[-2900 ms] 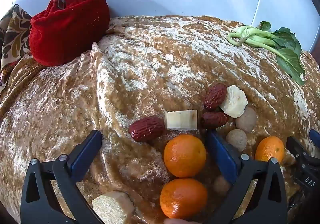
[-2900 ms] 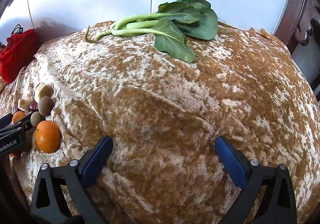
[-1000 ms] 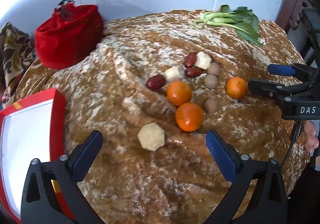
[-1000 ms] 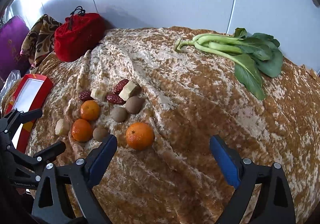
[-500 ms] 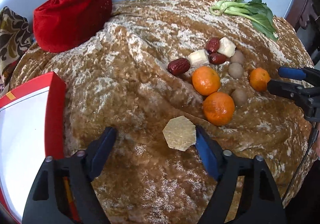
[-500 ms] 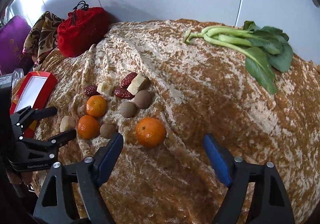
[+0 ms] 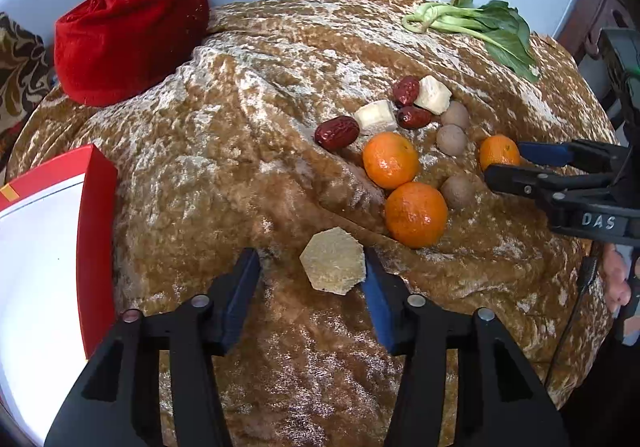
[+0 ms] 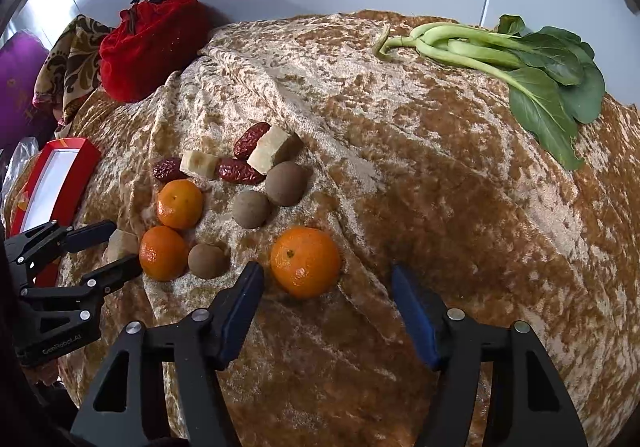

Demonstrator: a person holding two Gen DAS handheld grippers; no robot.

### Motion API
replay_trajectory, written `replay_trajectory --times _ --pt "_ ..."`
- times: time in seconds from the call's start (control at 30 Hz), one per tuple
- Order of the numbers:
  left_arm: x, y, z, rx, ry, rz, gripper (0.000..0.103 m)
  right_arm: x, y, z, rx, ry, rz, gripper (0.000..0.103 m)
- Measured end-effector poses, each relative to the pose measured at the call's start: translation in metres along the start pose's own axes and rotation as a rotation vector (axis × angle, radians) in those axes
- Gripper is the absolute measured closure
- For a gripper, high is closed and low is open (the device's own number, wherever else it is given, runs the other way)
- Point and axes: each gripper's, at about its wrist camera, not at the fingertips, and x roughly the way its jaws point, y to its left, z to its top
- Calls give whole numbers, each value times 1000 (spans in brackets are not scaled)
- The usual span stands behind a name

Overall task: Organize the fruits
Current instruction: 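Grasp the beige chunk with the left tool while the right tool grasps a mandarin orange, then carry both items over the red-rimmed tray and open both tools to drop them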

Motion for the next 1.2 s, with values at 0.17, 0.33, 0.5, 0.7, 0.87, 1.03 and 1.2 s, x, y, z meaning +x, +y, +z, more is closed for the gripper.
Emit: replay_trajectory --times 0.17,0.33,0.5,0.7,0.87,1.03,1.2 --pt "-3 3 -2 -1 -6 -10 62 10 5 2 -15 19 -58 46" --pt "-4 3 -1 -14 -8 -27 72 8 8 3 -30 22 -92 64" --pt "-6 1 2 -24 -10 -37 75 1 8 3 -20 34 -73 68" --pt "-32 8 4 -75 -46 -54 75 -15 8 4 -3 15 18 68" --pt "-82 33 -3 -192 -126 -6 75 -32 27 8 -24 -38 125 68" --pt "-128 71 -32 -280 -186 215 75 -44 76 9 -108 -78 286 68" --pt "-137 128 -82 -467 -117 253 75 -47 147 2 -228 -87 426 68"
